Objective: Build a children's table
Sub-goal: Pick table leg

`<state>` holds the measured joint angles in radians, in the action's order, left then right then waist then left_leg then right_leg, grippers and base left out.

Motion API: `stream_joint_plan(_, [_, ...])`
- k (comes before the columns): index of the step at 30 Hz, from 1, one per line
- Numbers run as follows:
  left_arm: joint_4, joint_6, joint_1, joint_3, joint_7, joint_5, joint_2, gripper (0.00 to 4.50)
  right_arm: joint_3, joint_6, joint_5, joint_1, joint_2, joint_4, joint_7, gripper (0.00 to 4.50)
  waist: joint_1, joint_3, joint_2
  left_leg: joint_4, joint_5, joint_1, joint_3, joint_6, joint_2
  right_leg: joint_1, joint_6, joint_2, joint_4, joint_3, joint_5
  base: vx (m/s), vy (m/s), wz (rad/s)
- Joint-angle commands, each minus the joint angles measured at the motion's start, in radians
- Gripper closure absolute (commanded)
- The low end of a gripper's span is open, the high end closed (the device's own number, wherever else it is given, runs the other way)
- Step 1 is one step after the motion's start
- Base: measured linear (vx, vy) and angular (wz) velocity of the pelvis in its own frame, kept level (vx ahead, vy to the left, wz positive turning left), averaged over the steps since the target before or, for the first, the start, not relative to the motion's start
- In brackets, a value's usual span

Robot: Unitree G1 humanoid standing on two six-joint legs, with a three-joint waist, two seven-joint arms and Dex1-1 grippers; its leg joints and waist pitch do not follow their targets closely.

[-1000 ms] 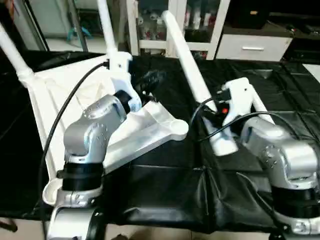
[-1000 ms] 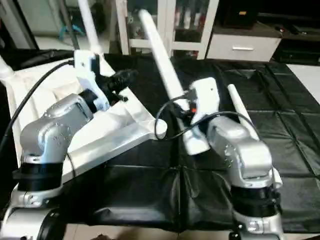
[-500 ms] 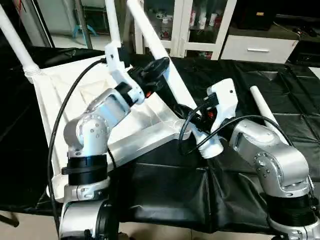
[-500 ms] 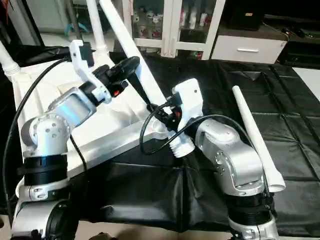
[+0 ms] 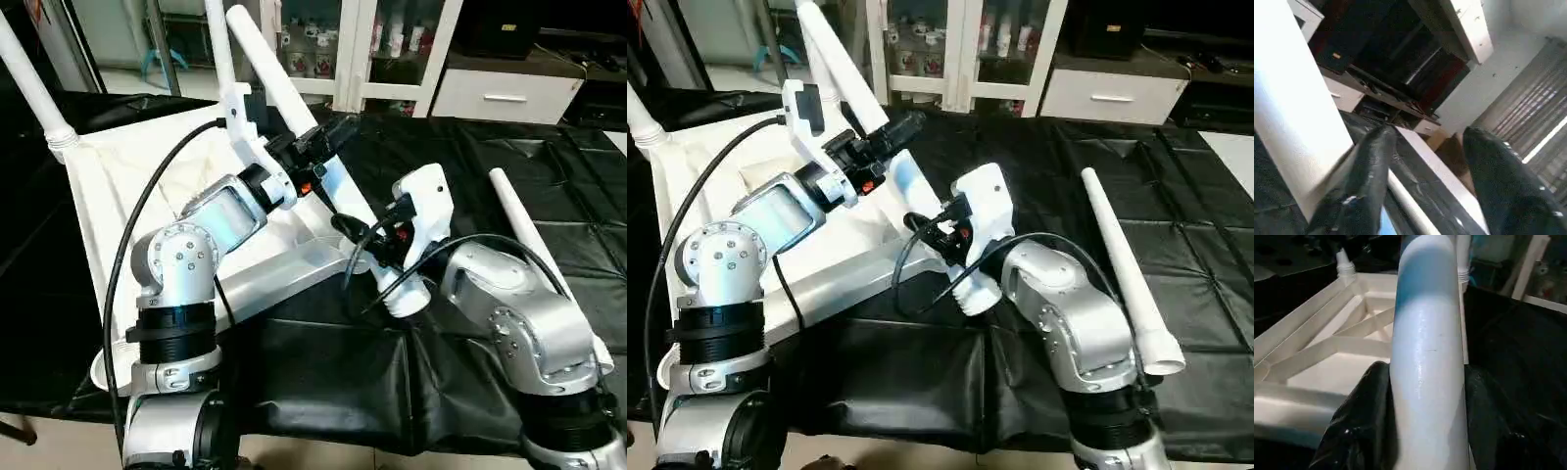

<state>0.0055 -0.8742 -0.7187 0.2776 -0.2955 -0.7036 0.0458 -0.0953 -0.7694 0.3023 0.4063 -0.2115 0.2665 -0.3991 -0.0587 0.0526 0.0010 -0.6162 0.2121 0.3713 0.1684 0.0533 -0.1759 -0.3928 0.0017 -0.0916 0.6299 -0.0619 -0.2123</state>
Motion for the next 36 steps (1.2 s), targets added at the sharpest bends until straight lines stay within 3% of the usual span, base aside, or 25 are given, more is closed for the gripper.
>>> stream_joint_plan(1, [0.017,-0.001,0.001,0.011,0.025,0.007,-0.020,1.62,0.061,0.058,-0.014,0.036,-0.005,0.000,0.038,2.73,-0.001,-0.066,-0.008,0.068,-0.005,-0.009,-0.009,-0.029,-0.039,0.058,-0.233,-0.045,-0.062,0.047,0.036,0.000,0.000,0.00])
stream_joint_plan(2, [0.016,-0.001,0.002,0.011,0.024,0.007,-0.021,1.39,0.062,0.059,-0.016,0.036,-0.006,-0.003,0.039,2.73,0.000,-0.066,-0.007,0.068,-0.006,-0.009,-0.009,-0.027,-0.039,0.058,-0.232,-0.045,-0.062,0.047,0.038,0.000,0.000,0.00])
stream_joint_plan(12, [0.015,0.013,0.009,0.006,0.026,0.010,-0.035,0.65,0.055,0.069,-0.010,0.031,-0.011,0.008,0.019,2.73,-0.001,-0.068,-0.007,0.066,-0.020,-0.008,-0.009,-0.041,-0.037,0.060,-0.235,-0.044,-0.059,0.047,0.069,0.000,0.000,0.00])
stream_joint_plan(17, [0.014,0.012,0.010,-0.013,0.017,0.001,-0.033,0.30,0.002,0.053,0.012,0.013,-0.017,0.045,-0.025,2.73,-0.001,-0.069,-0.007,0.065,-0.027,-0.009,-0.009,-0.050,-0.038,0.060,-0.237,-0.044,-0.057,0.047,0.082,0.000,0.000,0.00])
stream_joint_plan(21, [0.011,0.005,0.014,-0.034,0.003,-0.004,-0.031,0.28,-0.042,0.051,0.008,-0.010,-0.020,0.067,-0.051,2.73,-0.002,-0.067,-0.005,0.066,-0.018,-0.009,-0.009,-0.047,-0.039,0.059,-0.238,-0.045,-0.059,0.047,0.067,0.000,0.000,0.00])
stream_joint_plan(22, [0.011,0.002,0.016,-0.037,0.002,-0.004,-0.031,0.57,-0.047,0.050,0.009,-0.013,-0.018,0.071,-0.053,2.73,-0.002,-0.066,-0.006,0.067,-0.009,-0.009,-0.009,-0.043,-0.040,0.059,-0.235,-0.045,-0.060,0.048,0.056,0.000,0.000,0.00])
stream_joint_plan(28, [0.022,-0.001,0.011,-0.008,0.027,-0.018,-0.026,0.94,-0.046,0.053,0.004,-0.009,-0.013,0.063,-0.044,2.73,0.000,-0.066,-0.006,0.069,0.009,-0.009,-0.010,-0.022,-0.039,0.059,-0.229,-0.045,-0.061,0.048,0.041,0.000,0.000,0.00])
stream_joint_plan(29, [0.024,-0.002,0.011,-0.003,0.029,-0.022,-0.030,1.03,-0.044,0.054,0.004,-0.006,-0.012,0.059,-0.041,2.73,0.000,-0.067,-0.010,0.068,0.001,-0.008,-0.009,-0.025,-0.039,0.059,-0.229,-0.044,-0.061,0.048,0.052,0.000,0.000,0.00])
stream_joint_plan(33, [0.025,-0.004,0.014,0.003,0.033,-0.028,-0.035,1.40,-0.044,0.056,0.005,-0.003,-0.013,0.057,-0.039,2.73,-0.001,-0.068,-0.008,0.066,-0.016,-0.008,-0.009,-0.035,-0.037,0.059,-0.231,-0.045,-0.059,0.048,0.067,0.000,0.000,0.00])
stream_joint_plan(34, [0.024,-0.004,0.017,0.006,0.035,-0.032,-0.035,1.40,-0.046,0.056,0.005,-0.001,-0.012,0.055,-0.040,2.73,0.000,-0.068,-0.015,0.066,-0.017,-0.007,-0.009,-0.038,-0.038,0.060,-0.231,-0.044,-0.059,0.048,0.066,0.000,0.000,0.00])
stream_joint_plan(36, [0.024,-0.004,0.018,0.008,0.035,-0.033,-0.036,1.67,-0.048,0.056,0.005,0.000,-0.011,0.055,-0.040,2.73,-0.001,-0.067,-0.011,0.066,-0.016,-0.008,-0.009,-0.038,-0.038,0.059,-0.231,-0.045,-0.058,0.048,0.058,0.000,0.000,0.00])
